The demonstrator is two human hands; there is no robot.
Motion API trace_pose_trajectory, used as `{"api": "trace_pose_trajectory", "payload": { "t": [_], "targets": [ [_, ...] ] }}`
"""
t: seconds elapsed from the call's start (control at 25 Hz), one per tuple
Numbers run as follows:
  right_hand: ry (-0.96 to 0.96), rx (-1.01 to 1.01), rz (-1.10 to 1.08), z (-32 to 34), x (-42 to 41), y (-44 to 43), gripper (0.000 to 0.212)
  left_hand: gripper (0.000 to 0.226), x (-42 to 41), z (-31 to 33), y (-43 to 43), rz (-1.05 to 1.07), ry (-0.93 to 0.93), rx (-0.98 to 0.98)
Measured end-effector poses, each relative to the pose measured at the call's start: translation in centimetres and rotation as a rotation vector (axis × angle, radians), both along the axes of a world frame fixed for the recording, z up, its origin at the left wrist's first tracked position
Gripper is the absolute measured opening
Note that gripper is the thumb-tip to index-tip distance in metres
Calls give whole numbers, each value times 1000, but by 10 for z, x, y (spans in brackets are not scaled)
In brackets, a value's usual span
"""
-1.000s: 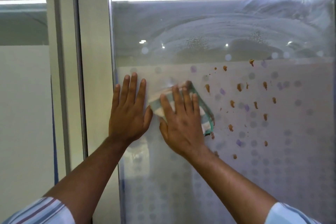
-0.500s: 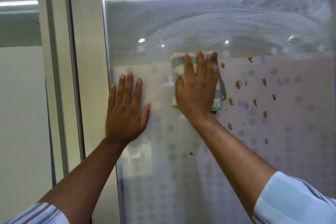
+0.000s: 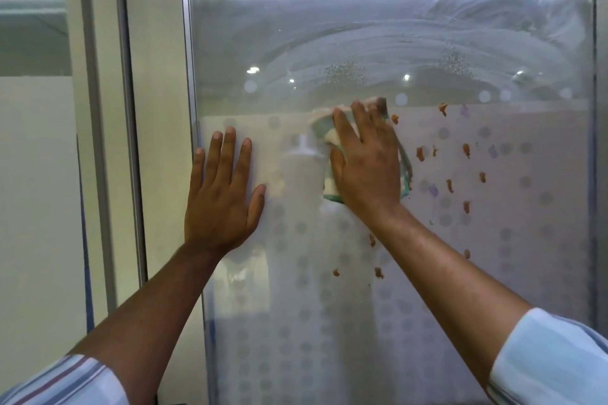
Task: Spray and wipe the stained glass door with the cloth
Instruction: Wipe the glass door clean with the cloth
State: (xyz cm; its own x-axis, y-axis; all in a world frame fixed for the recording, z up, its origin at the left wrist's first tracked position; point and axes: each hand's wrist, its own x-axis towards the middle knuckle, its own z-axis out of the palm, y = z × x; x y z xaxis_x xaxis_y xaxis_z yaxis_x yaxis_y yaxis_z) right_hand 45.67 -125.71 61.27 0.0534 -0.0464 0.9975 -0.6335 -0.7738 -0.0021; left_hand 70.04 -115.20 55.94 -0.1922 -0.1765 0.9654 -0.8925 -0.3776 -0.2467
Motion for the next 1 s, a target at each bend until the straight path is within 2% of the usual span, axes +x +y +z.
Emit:
{"api": "trace_pose_trajectory", "payload": {
  "t": [0.16, 0.36, 0.48, 0.6, 0.72, 0.92, 1.0],
  "targets": [
    [6, 5, 48, 7, 21, 11, 56, 79, 2, -1, -3, -8, -2, -1],
    [174, -163, 49, -50, 21, 16, 59, 80, 2, 1, -2, -1, 2, 11],
    [102, -83, -3, -58, -1, 5, 64, 81, -1, -1, 0, 2, 9, 12],
    [-50, 22, -25, -33, -9, -1, 63, 81, -10, 7, 1, 1, 25, -23],
    [-101, 62, 15, -12, 6, 8, 61, 81, -17, 19, 0, -12, -6, -41],
    [139, -91, 29, -26, 10, 13, 54, 82, -18, 21, -6, -42, 9, -18],
    [151, -132, 0, -31, -6, 1, 51, 82, -15, 21, -7, -33, 2, -18]
  ]
}}
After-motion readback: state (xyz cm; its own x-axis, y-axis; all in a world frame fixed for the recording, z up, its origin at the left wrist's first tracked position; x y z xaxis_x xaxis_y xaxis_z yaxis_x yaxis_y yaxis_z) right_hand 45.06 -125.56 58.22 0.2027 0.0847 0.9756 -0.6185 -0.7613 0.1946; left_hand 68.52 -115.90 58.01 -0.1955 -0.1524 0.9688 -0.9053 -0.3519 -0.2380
